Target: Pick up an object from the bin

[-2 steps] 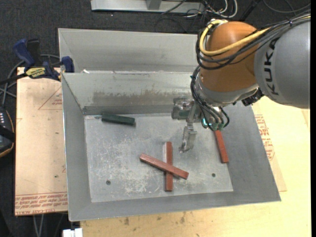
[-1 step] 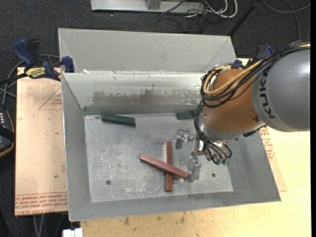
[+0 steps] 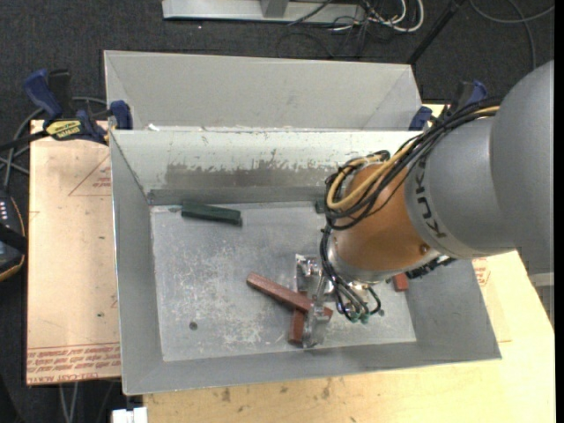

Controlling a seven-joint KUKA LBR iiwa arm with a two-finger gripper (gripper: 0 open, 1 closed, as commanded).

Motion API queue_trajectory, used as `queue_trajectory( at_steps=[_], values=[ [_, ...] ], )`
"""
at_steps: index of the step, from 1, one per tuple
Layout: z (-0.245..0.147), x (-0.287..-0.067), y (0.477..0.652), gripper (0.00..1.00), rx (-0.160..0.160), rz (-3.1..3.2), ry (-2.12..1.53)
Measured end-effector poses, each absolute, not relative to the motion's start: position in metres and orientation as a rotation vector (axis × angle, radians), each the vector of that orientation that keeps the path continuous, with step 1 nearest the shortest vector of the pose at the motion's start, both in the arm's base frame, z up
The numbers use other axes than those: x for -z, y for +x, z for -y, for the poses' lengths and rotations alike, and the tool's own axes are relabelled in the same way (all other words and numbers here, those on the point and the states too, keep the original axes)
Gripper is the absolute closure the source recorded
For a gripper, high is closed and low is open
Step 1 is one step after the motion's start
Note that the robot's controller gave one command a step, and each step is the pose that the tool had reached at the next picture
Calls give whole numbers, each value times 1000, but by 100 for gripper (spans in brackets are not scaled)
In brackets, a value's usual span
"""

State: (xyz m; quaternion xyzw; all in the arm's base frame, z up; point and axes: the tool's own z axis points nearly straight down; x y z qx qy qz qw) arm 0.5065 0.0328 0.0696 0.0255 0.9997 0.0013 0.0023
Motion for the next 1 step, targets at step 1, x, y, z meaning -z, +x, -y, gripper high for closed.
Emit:
queue_trajectory(
  at_steps=[1],
  values=[
    [-32, -74, 509, 100, -4, -3129, 81]
  ],
)
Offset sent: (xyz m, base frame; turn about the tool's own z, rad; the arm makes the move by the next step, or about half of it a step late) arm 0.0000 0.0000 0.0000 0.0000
